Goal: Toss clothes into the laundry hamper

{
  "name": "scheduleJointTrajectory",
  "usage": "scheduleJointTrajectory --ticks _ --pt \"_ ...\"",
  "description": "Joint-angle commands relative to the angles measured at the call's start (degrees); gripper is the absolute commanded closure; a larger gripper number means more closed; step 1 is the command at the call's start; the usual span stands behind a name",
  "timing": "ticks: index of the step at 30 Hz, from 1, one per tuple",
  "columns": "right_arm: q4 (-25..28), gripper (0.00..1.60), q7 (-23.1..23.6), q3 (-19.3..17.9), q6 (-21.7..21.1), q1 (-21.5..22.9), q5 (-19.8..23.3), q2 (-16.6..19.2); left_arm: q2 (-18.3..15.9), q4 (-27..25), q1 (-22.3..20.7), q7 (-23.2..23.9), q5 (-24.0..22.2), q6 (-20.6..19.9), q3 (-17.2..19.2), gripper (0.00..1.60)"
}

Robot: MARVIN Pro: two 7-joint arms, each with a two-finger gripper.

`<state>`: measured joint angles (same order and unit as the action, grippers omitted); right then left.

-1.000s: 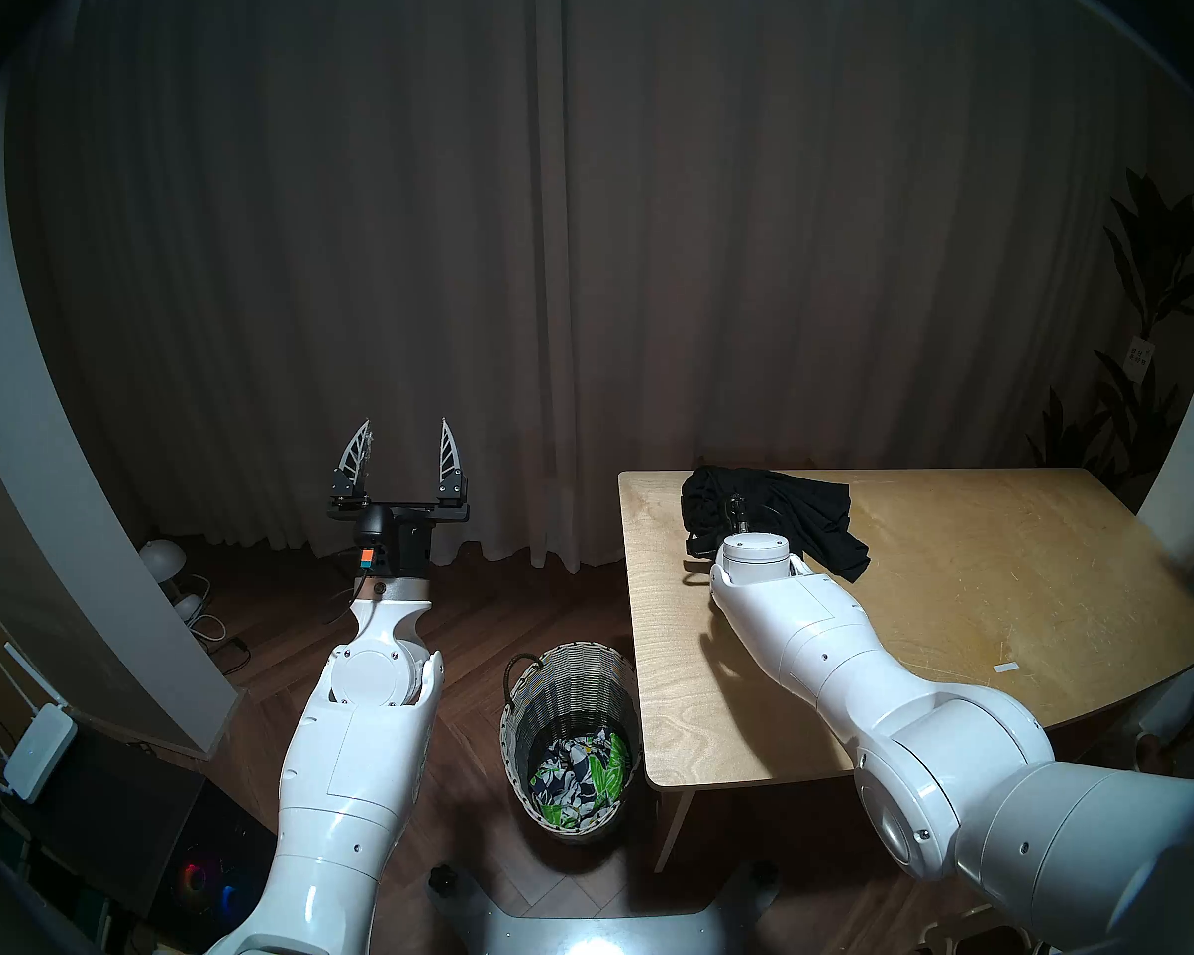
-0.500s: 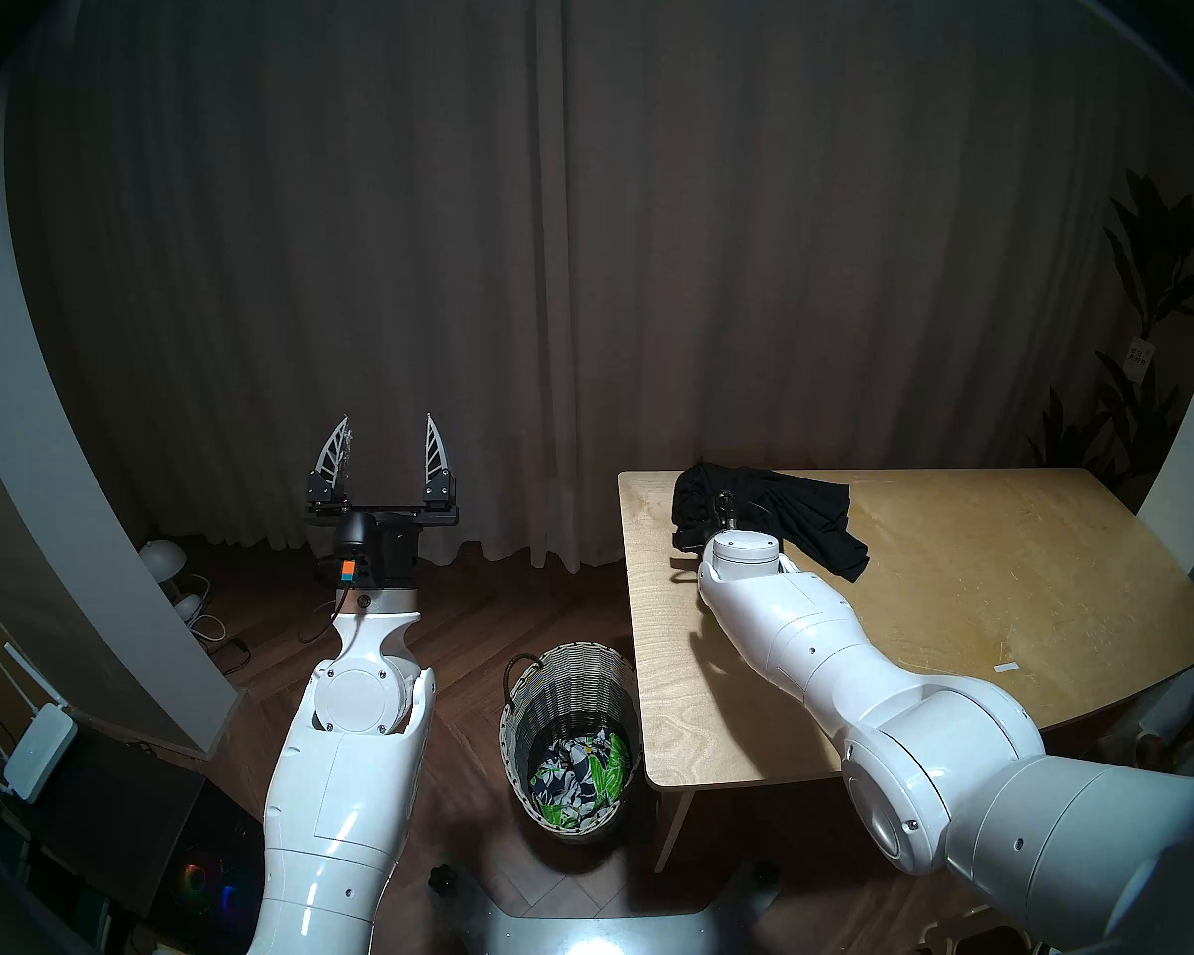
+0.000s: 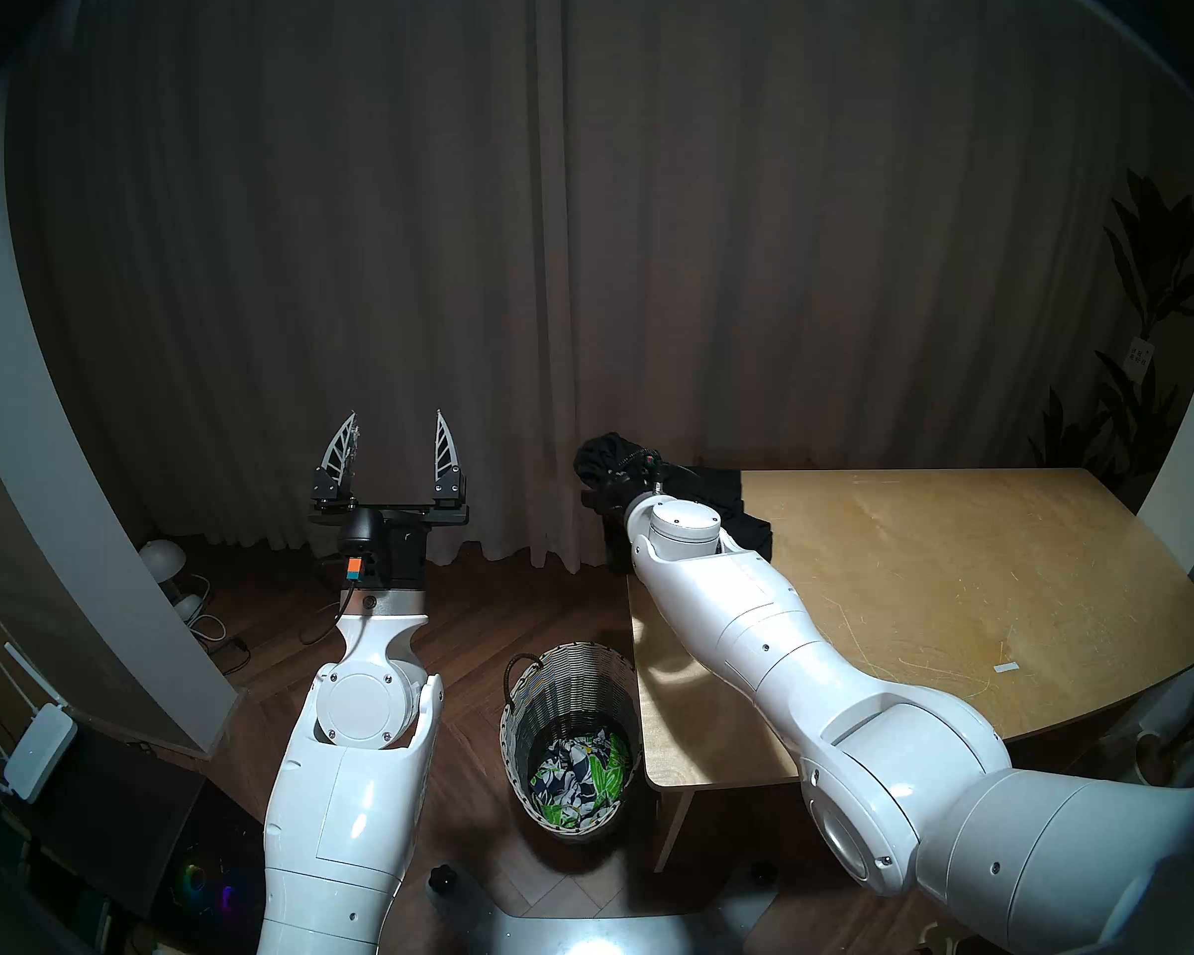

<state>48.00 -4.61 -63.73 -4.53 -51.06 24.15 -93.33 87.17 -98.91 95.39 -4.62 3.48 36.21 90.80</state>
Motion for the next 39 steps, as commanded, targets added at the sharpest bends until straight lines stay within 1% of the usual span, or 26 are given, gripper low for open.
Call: scheduleJointTrajectory --ticks 1,7,9,13,15,19,20,22,23,24,25,27,28,29,31,32,35,39 --pt "6.8 1.6 3.6 1.6 2.7 0.5 1.0 -4.0 0.1 -3.3 1.2 -0.3 0.3 -1.1 0.3 0.0" --pt "10.5 1.6 6.2 4.1 3.6 -0.8 2.0 -6.1 0.2 -5.3 3.9 -1.3 0.6 -2.3 1.0 0.0" --pt "11.0 1.6 6.5 4.4 3.6 -1.0 2.1 -6.3 0.2 -5.6 4.5 -1.5 0.6 -2.4 1.2 0.0" --pt "14.0 1.6 7.5 5.7 4.1 -2.4 2.7 -6.7 0.5 -7.1 7.7 -2.4 0.7 -3.4 2.5 0.0" --pt "14.6 1.6 7.9 6.3 4.3 -2.7 2.9 -7.0 0.6 -7.9 9.0 -2.8 0.8 -3.8 3.0 0.0" --pt "18.1 1.6 8.7 7.7 4.7 -4.7 3.3 -7.0 0.9 -9.9 11.6 -3.6 1.0 -4.4 4.1 0.0" --pt "17.7 1.6 8.9 8.0 4.8 -4.9 3.4 -7.2 1.0 -10.4 12.1 -3.7 1.0 -4.6 4.3 0.0" --pt "19.7 1.6 9.1 8.6 5.0 -6.1 3.5 -6.8 1.3 -11.5 13.5 -4.0 1.1 -4.9 4.6 0.0" --pt "20.3 1.6 9.2 8.8 5.1 -6.7 3.5 -6.5 1.4 -12.1 14.2 -4.2 1.2 -5.2 4.8 0.0" --pt "22.7 1.6 8.9 8.9 5.0 -7.9 3.5 -5.5 1.5 -12.6 14.9 -4.4 1.2 -5.3 4.9 0.0" --pt "21.5 1.6 8.9 8.8 5.2 -8.0 3.4 -5.0 1.7 -13.2 15.7 -4.5 1.3 -5.5 5.1 0.0" --pt "23.2 1.6 8.5 8.6 5.3 -9.5 3.3 -3.4 1.9 -14.2 17.3 -4.9 1.4 -5.9 5.5 0.0" --pt "23.3 1.6 8.4 8.5 5.4 -9.9 3.2 -2.8 2.0 -14.5 17.9 -5.0 1.4 -6.1 5.6 0.0" --pt "24.8 1.6 8.2 8.5 5.3 -11.1 3.0 -1.8 2.1 -15.1 18.7 -5.2 1.4 -6.4 5.9 0.0" --pt "25.2 1.6 7.7 8.6 5.0 -12.7 2.7 -0.3 2.3 -15.8 20.1 -5.4 1.5 -6.8 6.2 0.0" --pt "26.3 1.6 7.6 8.6 4.8 -14.0 2.6 0.7 2.5 -16.4 21.0 -5.6 1.5 -7.1 6.4 0.0" --pt "27.4 1.6 7.2 9.6 4.2 -16.8 2.2 2.7 2.9 -17.5 23.5 -5.9 1.5 -8.1 6.7 0.0" --pt "29.0 1.6 6.3 11.9 3.6 -20.2 0.9 5.3 3.6 -19.4 26.7 -6.3 1.4 -9.7 7.0 0.0"
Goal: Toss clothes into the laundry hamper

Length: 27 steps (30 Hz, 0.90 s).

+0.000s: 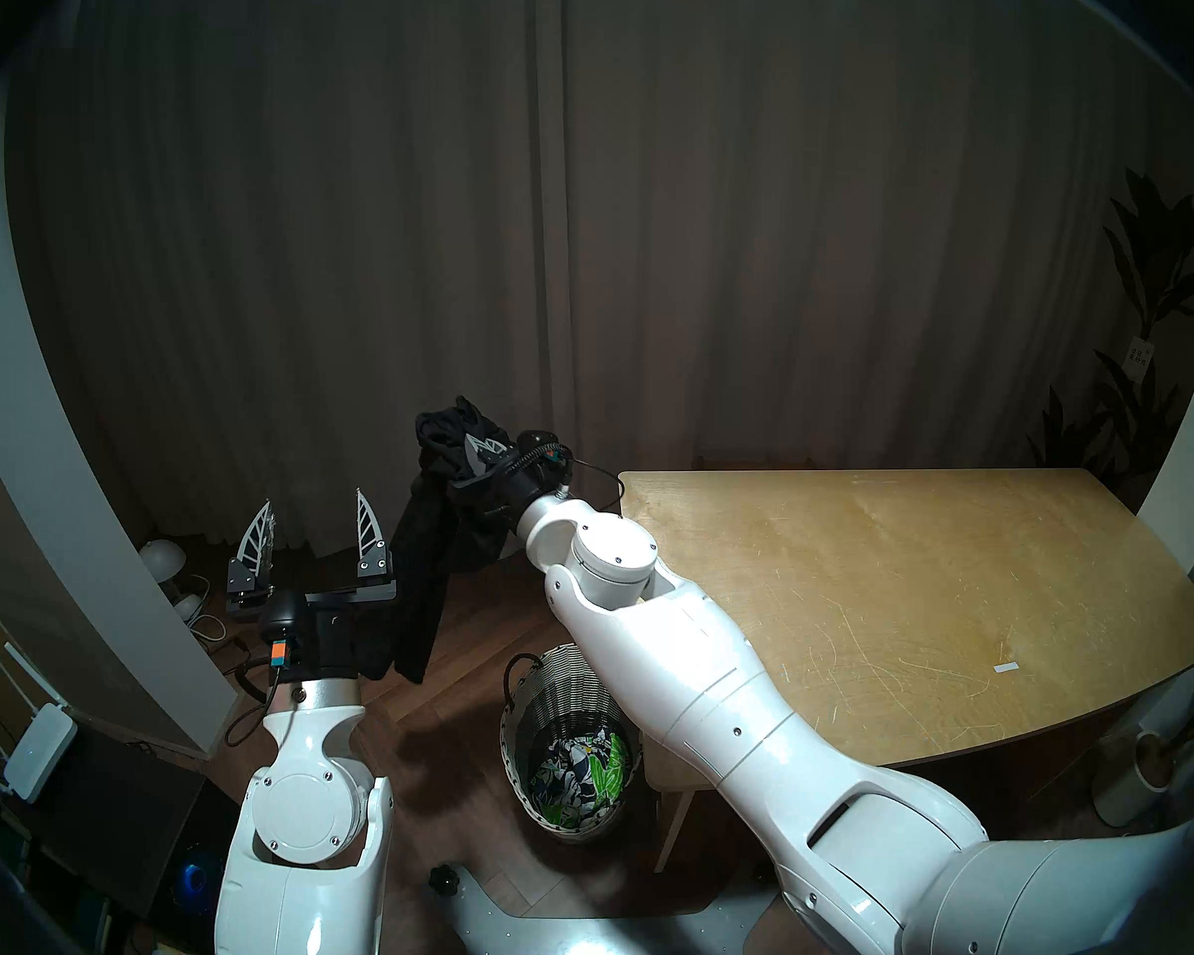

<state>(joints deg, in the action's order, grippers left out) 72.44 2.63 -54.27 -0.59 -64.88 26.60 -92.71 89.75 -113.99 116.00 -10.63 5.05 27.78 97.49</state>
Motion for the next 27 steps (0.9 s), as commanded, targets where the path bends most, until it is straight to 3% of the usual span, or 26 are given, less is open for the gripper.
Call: scheduleJointTrajectory --ticks 1,8,11,15,21,27 --pt "4.8 1.6 -1.2 3.5 -0.5 -6.5 -1.7 5.6 1.2 -4.7 6.5 -0.3 -0.1 -1.7 0.4 0.0" --pt "5.0 1.6 -2.0 10.8 -1.1 -12.0 -5.6 11.3 2.2 -6.2 10.8 -0.6 -0.5 -3.9 0.1 0.0" --pt "6.7 1.6 -3.5 11.8 -0.5 -14.9 -7.8 14.2 2.6 -7.1 12.7 -0.6 -0.7 -5.0 -0.3 0.0" --pt "8.2 1.6 -7.2 10.0 0.6 -18.1 -10.5 17.2 3.1 -9.1 16.0 -0.9 -1.4 -6.0 -0.2 0.0" --pt "6.0 1.6 -12.8 5.3 0.8 -19.8 -9.7 21.4 3.4 -11.2 19.7 -1.4 -2.4 -6.8 0.5 0.0" --pt "6.3 1.6 -16.5 5.0 4.0 -20.6 -12.4 20.5 2.4 -13.6 21.9 0.3 -4.1 -9.5 0.2 0.0"
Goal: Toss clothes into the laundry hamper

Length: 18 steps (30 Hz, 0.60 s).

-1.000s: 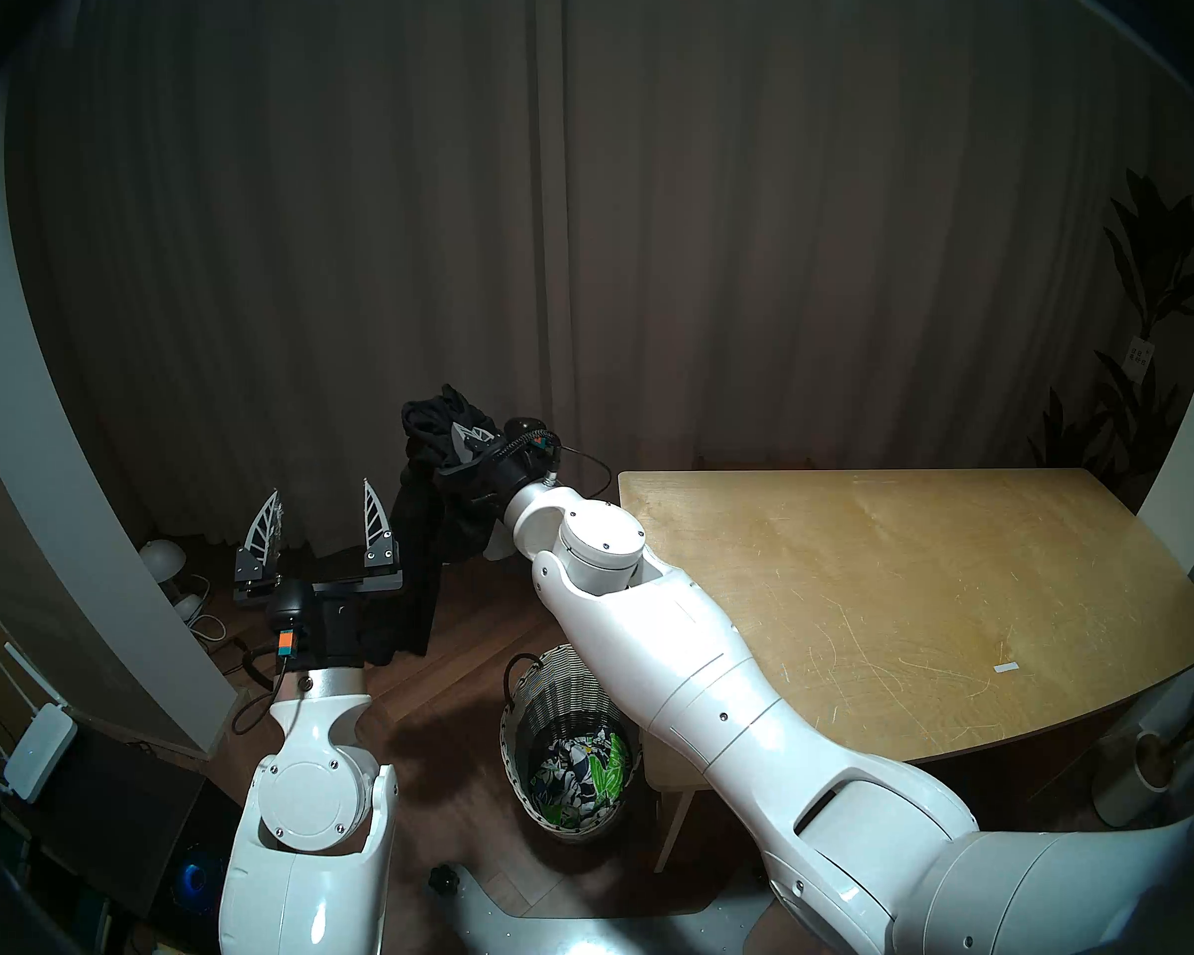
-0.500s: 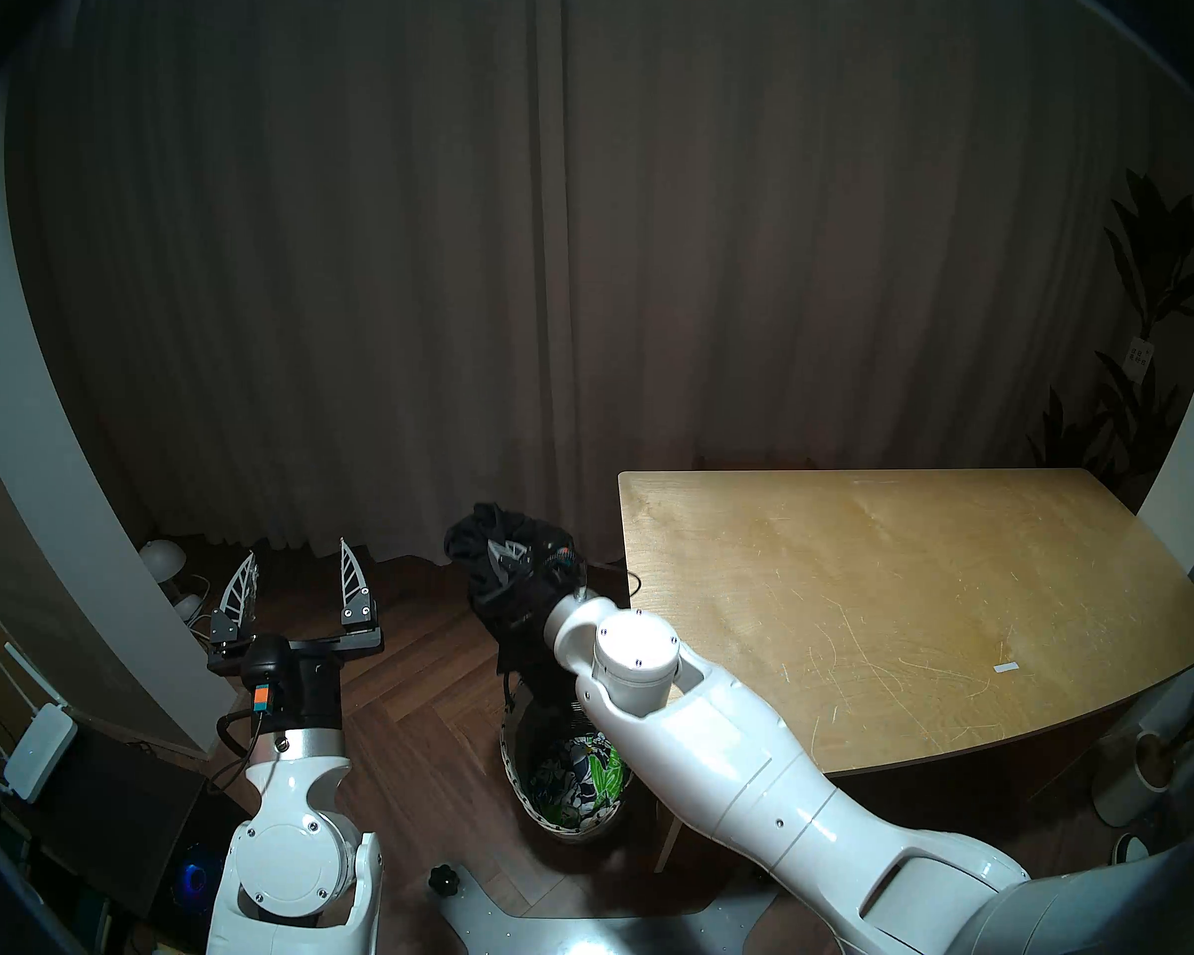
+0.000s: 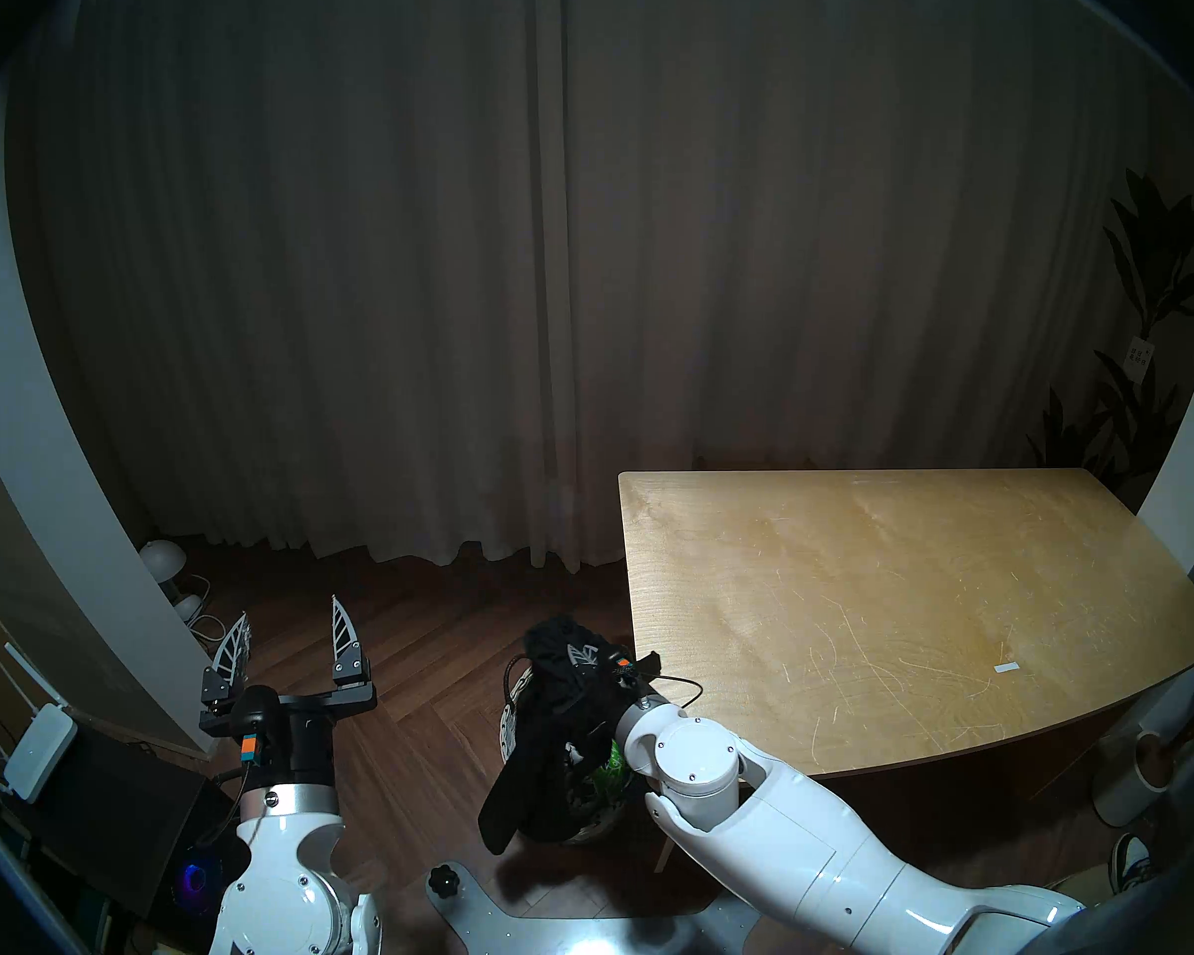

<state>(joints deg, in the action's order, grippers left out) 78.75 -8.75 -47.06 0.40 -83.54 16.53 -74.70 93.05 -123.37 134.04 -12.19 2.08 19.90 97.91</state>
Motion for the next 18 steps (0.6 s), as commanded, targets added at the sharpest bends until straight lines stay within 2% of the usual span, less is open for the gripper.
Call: scheduleJointTrajectory --ticks 1,5,9,14,18 --pt "0.4 1.6 -5.6 -1.5 4.1 -1.8 -3.7 2.0 -1.2 -4.7 4.0 2.4 -1.6 -2.4 -0.1 0.0" --pt "2.6 1.6 -6.8 0.9 5.1 0.0 -7.1 -0.4 -1.6 -5.0 3.6 3.2 -2.4 -3.5 0.4 0.0" --pt "2.8 1.6 -7.4 1.7 4.0 2.1 -8.0 -2.6 -1.7 -5.2 4.0 3.3 -2.8 -3.5 1.0 0.0" --pt "-0.8 1.6 -8.5 2.4 3.4 4.7 -9.3 -4.6 -1.6 -5.4 5.2 3.5 -3.9 -3.5 2.0 0.0" --pt "-5.6 1.6 -9.8 2.9 3.3 6.7 -10.3 -6.9 -1.9 -4.9 5.0 4.1 -5.0 -3.9 2.7 0.0"
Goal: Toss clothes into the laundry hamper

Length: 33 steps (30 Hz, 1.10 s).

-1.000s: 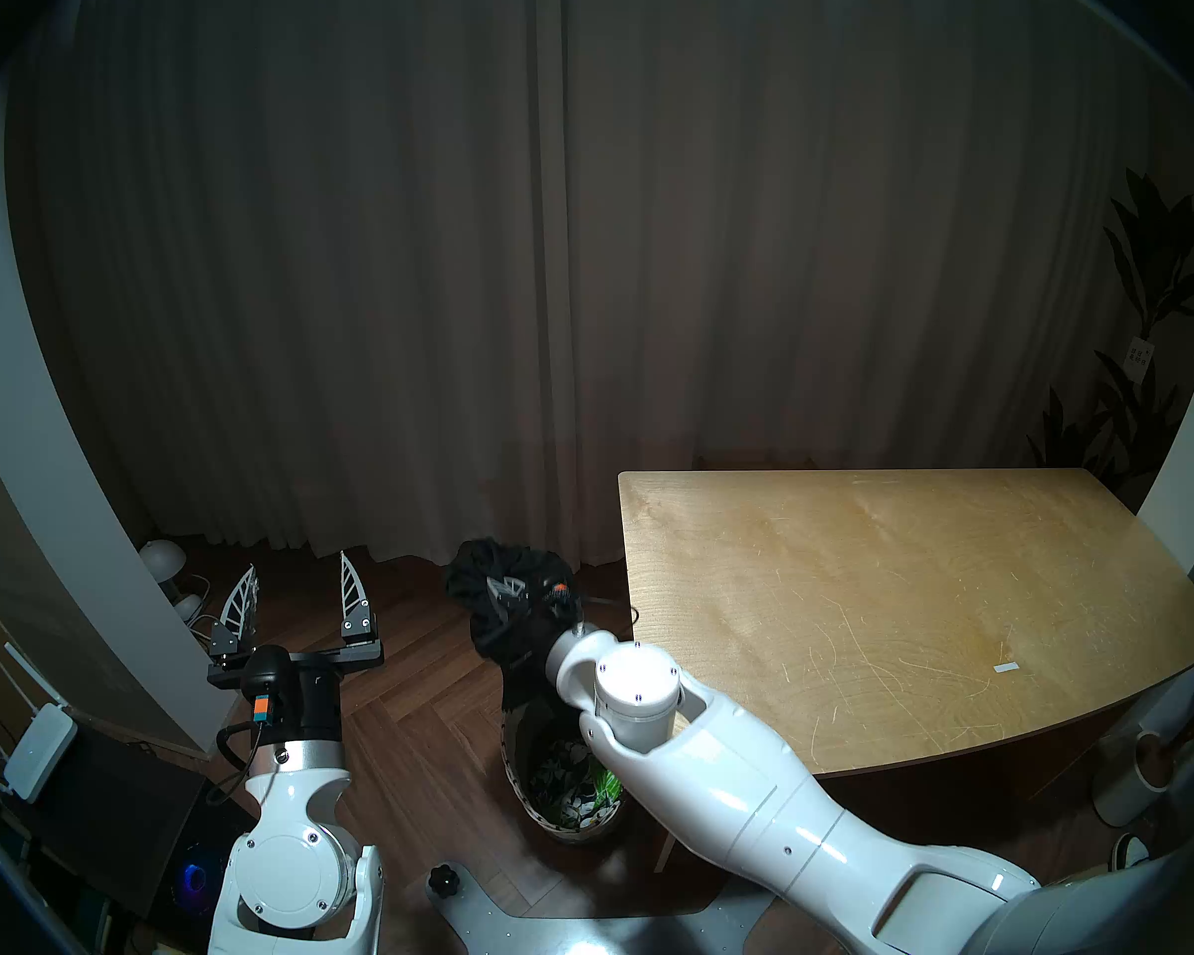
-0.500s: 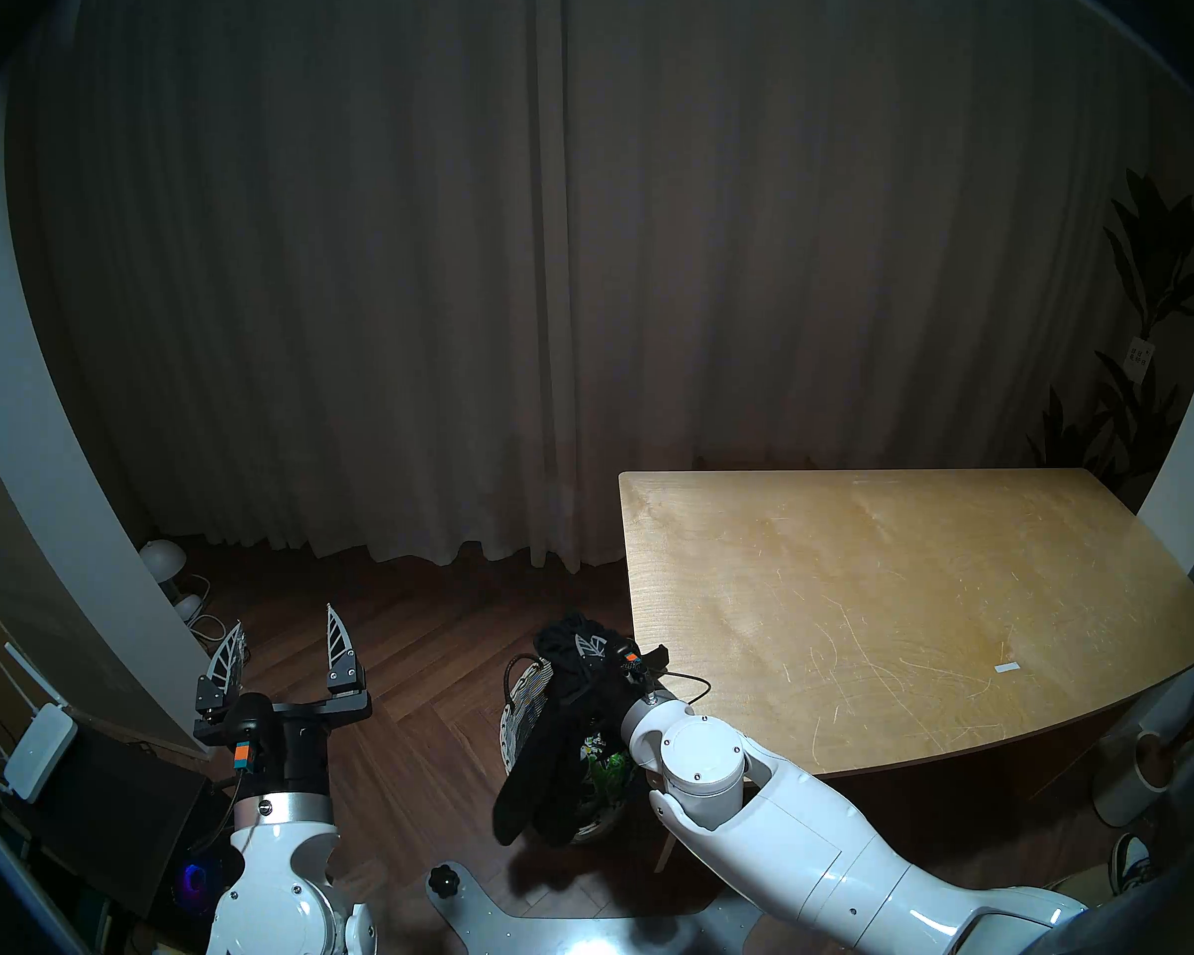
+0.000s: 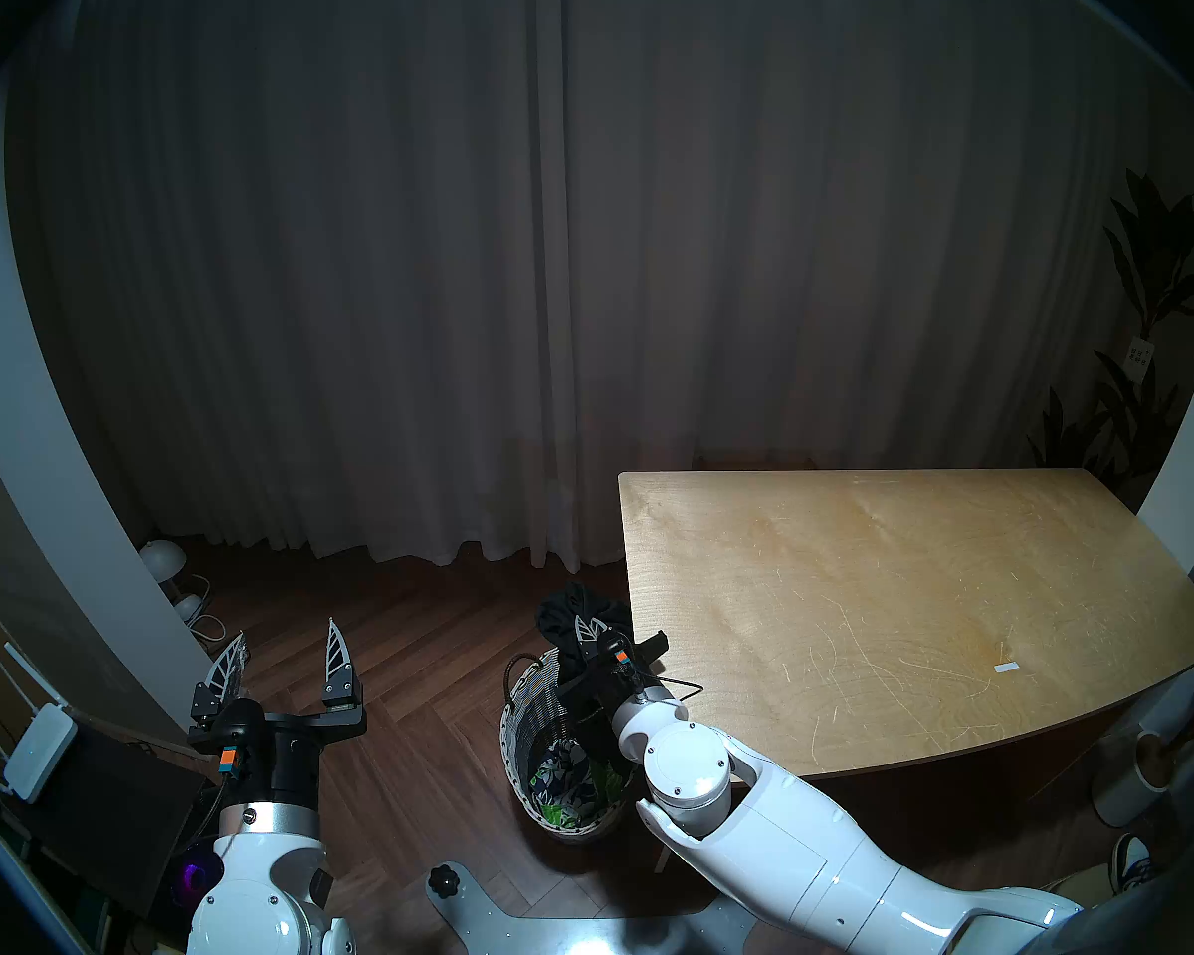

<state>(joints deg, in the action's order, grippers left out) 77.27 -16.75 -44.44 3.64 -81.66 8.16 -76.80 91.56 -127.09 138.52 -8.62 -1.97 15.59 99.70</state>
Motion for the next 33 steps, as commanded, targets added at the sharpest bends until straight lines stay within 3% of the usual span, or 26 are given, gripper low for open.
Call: scheduleJointTrajectory --ticks 1,16,33 --pt "-5.3 1.6 -2.0 0.3 0.0 5.4 -2.0 -5.4 -0.7 -1.1 0.3 0.6 -1.1 0.3 1.1 0.0" --pt "-11.1 1.6 -2.7 2.1 0.2 10.9 -3.6 -9.7 -3.4 1.9 -5.0 2.7 -4.4 -2.2 4.0 0.0" --pt "-14.5 1.6 -2.0 1.2 0.6 11.4 -2.8 -8.8 -6.0 5.2 -9.2 5.4 -8.5 -3.6 6.3 0.0"
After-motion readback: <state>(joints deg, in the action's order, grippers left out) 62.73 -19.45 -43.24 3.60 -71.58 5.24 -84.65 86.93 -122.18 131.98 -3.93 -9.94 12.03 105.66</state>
